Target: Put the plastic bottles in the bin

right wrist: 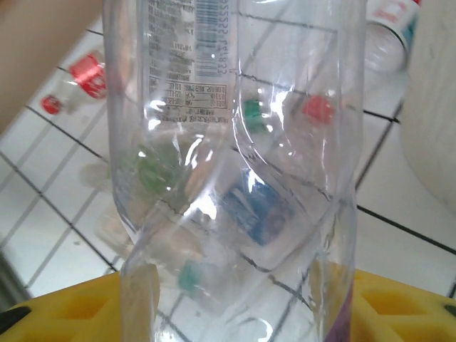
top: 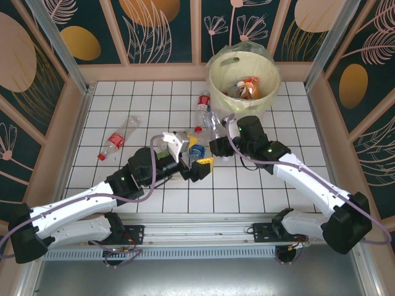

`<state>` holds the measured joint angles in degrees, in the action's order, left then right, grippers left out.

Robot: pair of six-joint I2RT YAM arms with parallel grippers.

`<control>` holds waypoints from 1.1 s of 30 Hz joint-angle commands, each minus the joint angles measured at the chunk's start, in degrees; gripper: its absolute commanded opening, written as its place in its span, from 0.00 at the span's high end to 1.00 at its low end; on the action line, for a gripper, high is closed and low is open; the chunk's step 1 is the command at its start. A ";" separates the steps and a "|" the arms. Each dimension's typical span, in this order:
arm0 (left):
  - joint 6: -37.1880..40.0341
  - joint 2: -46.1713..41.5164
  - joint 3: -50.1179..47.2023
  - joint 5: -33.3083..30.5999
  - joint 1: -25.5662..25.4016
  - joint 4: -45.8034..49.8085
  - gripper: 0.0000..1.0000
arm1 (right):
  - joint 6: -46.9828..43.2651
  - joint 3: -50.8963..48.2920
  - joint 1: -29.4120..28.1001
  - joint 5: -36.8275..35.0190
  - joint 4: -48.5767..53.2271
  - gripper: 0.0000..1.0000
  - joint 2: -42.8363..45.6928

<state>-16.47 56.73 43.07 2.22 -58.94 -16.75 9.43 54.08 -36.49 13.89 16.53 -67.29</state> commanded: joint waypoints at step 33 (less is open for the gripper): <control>1.26 3.07 6.19 -4.06 -0.30 4.79 0.01 | -16.63 49.25 20.86 -17.70 11.17 0.46 -29.49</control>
<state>-16.53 59.33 47.46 -0.75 -58.94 -12.82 -5.50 100.88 -15.73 -0.08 24.47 -96.27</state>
